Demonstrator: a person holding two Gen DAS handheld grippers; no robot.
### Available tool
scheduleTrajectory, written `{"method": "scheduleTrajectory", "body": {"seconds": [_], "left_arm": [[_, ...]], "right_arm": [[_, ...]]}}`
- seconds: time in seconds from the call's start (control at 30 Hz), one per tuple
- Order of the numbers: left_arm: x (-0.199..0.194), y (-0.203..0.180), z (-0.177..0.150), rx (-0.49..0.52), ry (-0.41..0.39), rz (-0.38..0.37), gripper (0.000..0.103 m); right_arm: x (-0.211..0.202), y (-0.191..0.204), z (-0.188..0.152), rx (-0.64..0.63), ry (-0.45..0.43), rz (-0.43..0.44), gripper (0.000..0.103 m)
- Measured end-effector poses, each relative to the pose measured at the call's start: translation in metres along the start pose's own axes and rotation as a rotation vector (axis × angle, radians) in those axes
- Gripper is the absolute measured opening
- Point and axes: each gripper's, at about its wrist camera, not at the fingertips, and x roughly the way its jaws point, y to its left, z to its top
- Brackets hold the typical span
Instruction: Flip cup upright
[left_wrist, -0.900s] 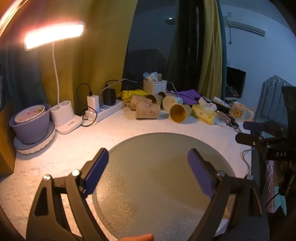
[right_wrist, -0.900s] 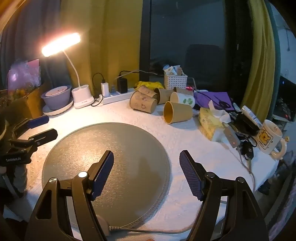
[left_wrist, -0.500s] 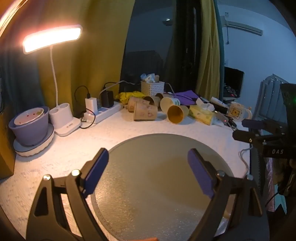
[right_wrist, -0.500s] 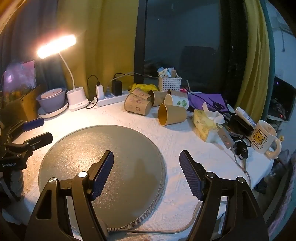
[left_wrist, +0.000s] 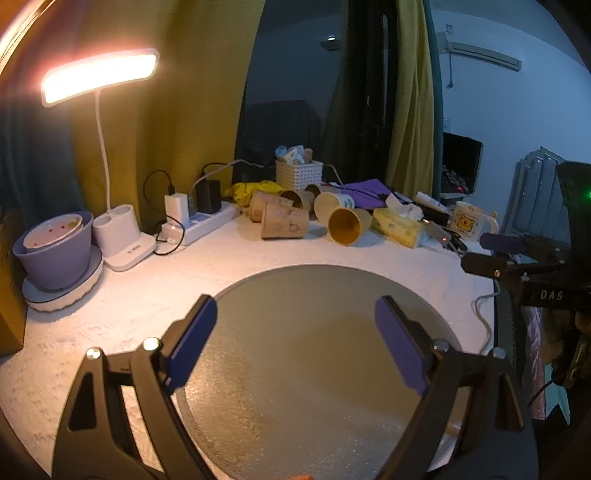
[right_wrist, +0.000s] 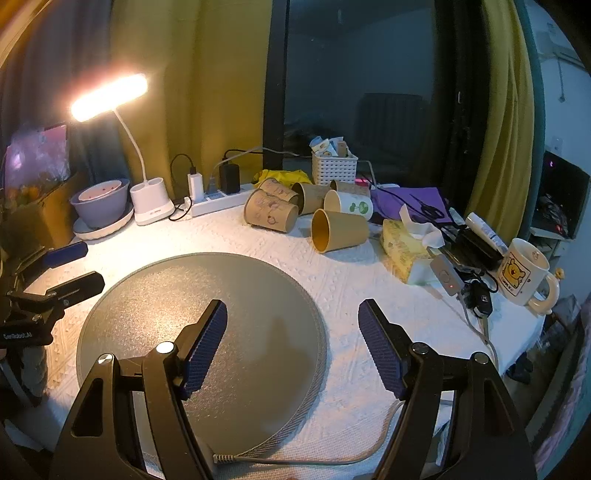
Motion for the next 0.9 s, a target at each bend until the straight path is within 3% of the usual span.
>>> {"method": "scheduleTrajectory", "body": {"seconds": [0.9], "left_arm": [[-0.0004,-0.0058,-0.0035,0.012,-0.003,0.002,0.088]], "right_arm": [[-0.0017,-0.0012,0.0015,0.002,-0.006,-0.010,0.077]]}}
